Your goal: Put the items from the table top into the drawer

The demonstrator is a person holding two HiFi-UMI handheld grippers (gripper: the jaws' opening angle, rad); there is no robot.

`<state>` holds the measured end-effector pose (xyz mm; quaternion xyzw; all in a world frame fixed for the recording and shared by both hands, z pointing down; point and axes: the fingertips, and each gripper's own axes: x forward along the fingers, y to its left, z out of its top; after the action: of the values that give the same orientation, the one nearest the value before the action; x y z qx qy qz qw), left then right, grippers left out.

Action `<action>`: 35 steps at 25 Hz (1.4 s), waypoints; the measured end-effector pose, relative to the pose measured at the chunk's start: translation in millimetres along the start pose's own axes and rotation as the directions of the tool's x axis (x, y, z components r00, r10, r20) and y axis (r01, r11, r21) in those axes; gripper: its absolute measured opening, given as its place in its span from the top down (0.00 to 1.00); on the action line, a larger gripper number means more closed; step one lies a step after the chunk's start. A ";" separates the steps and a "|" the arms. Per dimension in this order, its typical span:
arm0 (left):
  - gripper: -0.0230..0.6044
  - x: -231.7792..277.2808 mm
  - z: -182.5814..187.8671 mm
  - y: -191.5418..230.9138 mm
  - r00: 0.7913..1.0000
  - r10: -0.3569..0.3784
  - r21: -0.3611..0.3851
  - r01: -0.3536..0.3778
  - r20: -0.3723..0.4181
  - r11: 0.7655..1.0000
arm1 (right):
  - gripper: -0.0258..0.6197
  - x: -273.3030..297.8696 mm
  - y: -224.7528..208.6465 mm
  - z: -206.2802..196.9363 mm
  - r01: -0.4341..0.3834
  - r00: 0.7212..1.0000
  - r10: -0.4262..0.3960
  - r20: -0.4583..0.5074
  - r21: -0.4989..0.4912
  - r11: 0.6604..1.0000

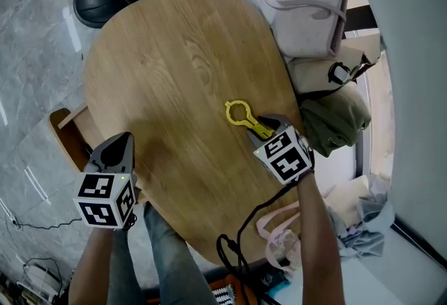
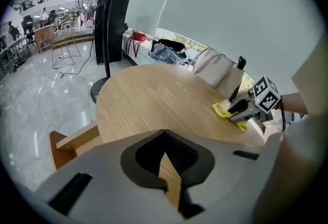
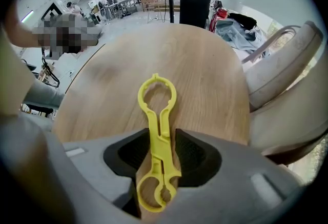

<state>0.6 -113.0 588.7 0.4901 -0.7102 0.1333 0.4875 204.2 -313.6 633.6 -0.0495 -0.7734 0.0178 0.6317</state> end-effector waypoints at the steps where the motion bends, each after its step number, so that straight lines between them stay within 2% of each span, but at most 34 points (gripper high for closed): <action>1: 0.97 -0.5 0.1 0.1 1.000 -0.001 0.001 0.001 0.000 1.000 | 0.73 0.1 -0.2 -0.1 0.002 1.000 -0.002 0.005 0.001 1.000; 13: 0.97 -14.5 -1.6 12.2 1.000 0.000 0.001 0.000 0.019 1.000 | 0.78 1.2 1.6 0.6 0.037 0.999 -0.037 -0.034 -0.004 0.999; 19: 0.97 -25.6 -10.7 21.6 0.999 0.003 -0.018 -0.002 0.032 1.000 | 0.78 1.5 6.0 1.5 0.067 0.993 -0.073 -0.094 -0.072 0.995; 24: 0.97 -37.3 -17.6 35.0 0.999 0.011 -0.029 -0.010 0.046 1.000 | 0.78 -2.9 15.9 6.3 0.100 0.987 -0.109 -0.118 -0.081 0.992; 35: 0.97 -73.4 -40.1 73.8 0.998 0.008 -0.041 -0.005 0.068 0.999 | 0.78 -21.5 49.1 22.7 0.203 0.965 -0.204 -0.165 -0.025 0.979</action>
<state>-34.6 -9.0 569.2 0.4819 -0.7305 0.1035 0.4727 188.8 -266.2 603.6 0.0261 -0.7190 -0.0545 0.6923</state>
